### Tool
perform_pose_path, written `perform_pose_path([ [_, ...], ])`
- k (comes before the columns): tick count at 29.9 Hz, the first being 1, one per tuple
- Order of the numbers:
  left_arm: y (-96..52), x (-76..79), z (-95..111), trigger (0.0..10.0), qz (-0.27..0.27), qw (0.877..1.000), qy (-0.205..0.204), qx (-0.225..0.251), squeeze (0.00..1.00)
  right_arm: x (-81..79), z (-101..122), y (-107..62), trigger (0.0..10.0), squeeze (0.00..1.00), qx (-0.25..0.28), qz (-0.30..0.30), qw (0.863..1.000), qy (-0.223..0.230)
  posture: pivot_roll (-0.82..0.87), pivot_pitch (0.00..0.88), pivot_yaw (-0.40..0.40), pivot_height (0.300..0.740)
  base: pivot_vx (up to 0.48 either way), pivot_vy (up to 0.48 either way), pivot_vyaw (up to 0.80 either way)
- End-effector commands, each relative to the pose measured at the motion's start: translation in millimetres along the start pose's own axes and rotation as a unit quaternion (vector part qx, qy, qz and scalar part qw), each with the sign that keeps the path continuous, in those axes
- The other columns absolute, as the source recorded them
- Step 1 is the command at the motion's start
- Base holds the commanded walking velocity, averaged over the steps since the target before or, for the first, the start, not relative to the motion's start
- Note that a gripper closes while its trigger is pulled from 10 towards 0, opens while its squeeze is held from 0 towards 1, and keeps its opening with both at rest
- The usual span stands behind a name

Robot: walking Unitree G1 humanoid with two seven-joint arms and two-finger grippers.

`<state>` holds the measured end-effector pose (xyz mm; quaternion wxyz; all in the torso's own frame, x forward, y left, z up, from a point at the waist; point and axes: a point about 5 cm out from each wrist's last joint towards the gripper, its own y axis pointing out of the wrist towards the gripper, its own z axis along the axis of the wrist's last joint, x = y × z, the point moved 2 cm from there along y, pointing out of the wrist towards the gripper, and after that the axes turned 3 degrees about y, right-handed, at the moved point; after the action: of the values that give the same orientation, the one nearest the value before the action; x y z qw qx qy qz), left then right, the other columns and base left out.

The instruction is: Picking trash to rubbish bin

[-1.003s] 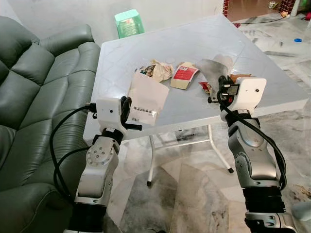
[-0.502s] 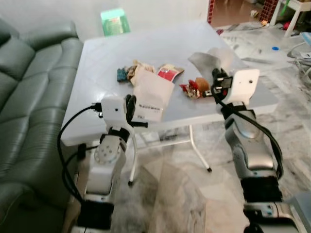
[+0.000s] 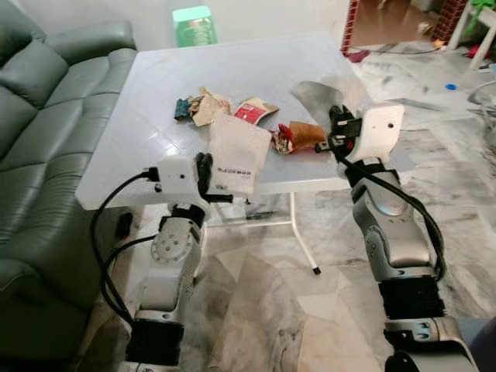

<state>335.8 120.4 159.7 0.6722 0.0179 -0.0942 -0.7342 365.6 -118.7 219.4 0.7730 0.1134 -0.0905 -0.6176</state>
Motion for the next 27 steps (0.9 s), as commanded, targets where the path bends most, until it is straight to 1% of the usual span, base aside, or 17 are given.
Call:
perform_pose_path([
  [1, 1.4, 1.0, 1.5, 2.7, 0.0, 1.0, -0.01, 0.002, 0.0, 1.3, 1.4, 2.8, 10.0, 0.0, -0.001, -0.002, 1.0, 0.0, -0.02, 0.054, 0.055, 0.74, 0.0, 0.0, 0.0],
  [2, 1.4, 1.0, 1.5, 2.7, 0.0, 1.0, -0.01, 0.002, 0.0, 1.3, 1.4, 2.8, 10.0, 0.0, -0.001, -0.002, 1.0, 0.0, -0.02, 0.054, 0.055, 0.74, 0.0, 0.0, 0.0],
  [3, 2.8, 0.9, 2.5, 3.1, 0.003, 1.0, -0.014, 0.004, 0.0, -0.5, 0.9, 4.0, 10.0, 0.0, -0.003, 0.003, 1.0, 0.001, -0.03, 0.053, 0.047, 0.74, 0.0, 0.0, 0.0],
  [5, 3.1, 1.5, 2.5, 3.3, 0.003, 1.0, -0.015, 0.005, 0.0, -0.8, 0.9, 4.2, 10.0, 0.0, -0.004, 0.005, 1.0, 0.001, -0.03, 0.053, 0.046, 0.74, 0.0, 0.0, 0.0],
  [15, 3.6, 4.9, 0.5, 3.1, 0.003, 1.0, -0.027, 0.004, 0.0, 1.4, 1.0, 3.6, 10.0, 0.0, -0.006, 0.006, 1.0, -0.004, -0.04, 0.055, 0.041, 0.74, 0.0, 0.0, 0.0],
  [18, 3.6, 4.7, 0.6, 3.3, 0.003, 1.0, -0.03, 0.004, 0.0, 1.4, 1.0, 3.9, 10.0, 0.0, -0.007, 0.008, 1.0, -0.004, -0.04, 0.056, 0.041, 0.74, 0.0, 0.0, 0.0],
  [27, 3.5, 5.1, -0.3, 3.4, 0.001, 0.999, -0.034, 0.002, 0.0, 1.7, 0.0, 3.5, 10.0, 0.0, -0.009, 0.007, 1.0, -0.003, -0.04, 0.059, 0.042, 0.74, 0.0, 0.0, 0.0],
])
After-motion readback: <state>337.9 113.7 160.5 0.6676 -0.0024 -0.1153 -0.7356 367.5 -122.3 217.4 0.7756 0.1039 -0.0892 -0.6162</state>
